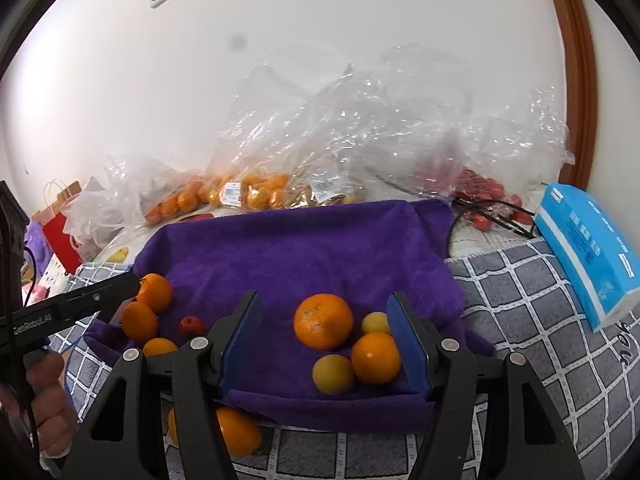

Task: Organize fruits
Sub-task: 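Open the left gripper to release the red fruit onto the towel, then raise both grippers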

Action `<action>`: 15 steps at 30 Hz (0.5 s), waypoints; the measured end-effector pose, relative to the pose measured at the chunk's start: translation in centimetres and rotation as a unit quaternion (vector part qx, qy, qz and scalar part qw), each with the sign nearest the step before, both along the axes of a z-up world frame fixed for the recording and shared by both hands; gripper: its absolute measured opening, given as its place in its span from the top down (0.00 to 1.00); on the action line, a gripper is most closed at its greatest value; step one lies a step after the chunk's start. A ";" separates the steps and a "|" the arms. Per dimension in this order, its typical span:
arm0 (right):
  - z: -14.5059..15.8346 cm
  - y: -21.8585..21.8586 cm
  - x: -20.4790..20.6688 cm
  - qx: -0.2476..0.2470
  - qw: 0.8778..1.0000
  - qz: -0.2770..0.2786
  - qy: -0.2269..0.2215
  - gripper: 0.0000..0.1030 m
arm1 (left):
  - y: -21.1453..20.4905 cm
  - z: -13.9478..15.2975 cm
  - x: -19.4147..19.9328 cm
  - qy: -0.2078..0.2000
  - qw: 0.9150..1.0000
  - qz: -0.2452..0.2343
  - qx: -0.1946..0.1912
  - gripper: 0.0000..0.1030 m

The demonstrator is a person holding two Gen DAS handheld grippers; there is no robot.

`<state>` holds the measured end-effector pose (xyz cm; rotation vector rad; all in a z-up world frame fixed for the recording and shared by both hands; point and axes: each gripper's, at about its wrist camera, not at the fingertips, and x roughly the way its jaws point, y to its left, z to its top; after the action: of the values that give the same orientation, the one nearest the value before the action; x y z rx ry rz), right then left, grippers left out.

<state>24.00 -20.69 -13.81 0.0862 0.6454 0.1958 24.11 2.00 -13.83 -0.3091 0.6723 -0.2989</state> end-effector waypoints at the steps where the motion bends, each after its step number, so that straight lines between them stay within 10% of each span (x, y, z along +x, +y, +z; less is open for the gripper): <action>1: 0.2 0.1 0.0 -0.005 1.000 -0.006 0.001 0.38 | 0.0 0.1 0.0 -0.001 1.000 0.000 -0.001 0.60; 15: -0.4 2.4 -5.0 -0.018 0.998 0.019 0.058 0.38 | 0.5 1.4 -1.4 -0.034 0.999 -0.007 -0.023 0.57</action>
<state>19.04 -18.30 -14.21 0.0501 0.7656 0.2168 22.75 2.48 -12.40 -0.3375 0.6021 -0.3383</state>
